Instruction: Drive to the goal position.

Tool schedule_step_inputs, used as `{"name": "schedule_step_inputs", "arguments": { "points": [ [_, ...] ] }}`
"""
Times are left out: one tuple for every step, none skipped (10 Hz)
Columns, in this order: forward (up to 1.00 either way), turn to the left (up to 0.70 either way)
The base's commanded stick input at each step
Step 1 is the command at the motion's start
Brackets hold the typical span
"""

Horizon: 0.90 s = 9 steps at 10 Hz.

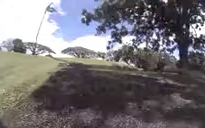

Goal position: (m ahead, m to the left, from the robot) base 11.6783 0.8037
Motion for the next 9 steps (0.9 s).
{"name": "schedule_step_inputs", "arguments": {
  "points": [
    [0.70,0.26],
    [0.70,0.12],
    [0.70,0.11],
    [0.70,0.34],
    [0.70,0.35],
    [0.70,0.20],
    [0.70,0.02],
    [0.70,0.00],
    [0.70,0.00]
  ]
}}
